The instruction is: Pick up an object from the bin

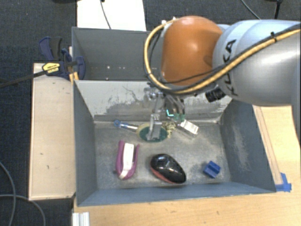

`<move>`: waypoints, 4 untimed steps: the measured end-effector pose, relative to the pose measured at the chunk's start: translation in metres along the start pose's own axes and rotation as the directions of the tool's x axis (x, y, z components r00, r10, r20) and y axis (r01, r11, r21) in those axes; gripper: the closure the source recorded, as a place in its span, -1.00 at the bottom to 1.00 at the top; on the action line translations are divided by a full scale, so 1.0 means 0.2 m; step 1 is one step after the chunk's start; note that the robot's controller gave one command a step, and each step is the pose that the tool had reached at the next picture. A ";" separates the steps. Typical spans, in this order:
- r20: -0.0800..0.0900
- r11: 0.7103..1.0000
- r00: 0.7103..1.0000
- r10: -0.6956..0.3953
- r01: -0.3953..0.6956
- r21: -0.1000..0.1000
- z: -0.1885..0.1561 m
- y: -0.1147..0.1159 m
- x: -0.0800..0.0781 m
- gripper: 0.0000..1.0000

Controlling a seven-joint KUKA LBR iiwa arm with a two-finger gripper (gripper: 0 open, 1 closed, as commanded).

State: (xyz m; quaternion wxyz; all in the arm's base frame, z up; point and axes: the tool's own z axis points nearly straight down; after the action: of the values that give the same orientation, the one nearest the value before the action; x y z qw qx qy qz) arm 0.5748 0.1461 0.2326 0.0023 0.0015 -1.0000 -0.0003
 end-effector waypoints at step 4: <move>0.007 0.925 0.925 0.380 -0.380 -0.003 0.81 -0.24 -0.01 -1.00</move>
Offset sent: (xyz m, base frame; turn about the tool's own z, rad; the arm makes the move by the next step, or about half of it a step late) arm 0.0089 -0.0795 -0.0726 0.0195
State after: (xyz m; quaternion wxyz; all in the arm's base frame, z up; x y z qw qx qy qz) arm 0.5756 0.0976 0.0704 -0.0016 -0.1925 -0.9813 -0.0007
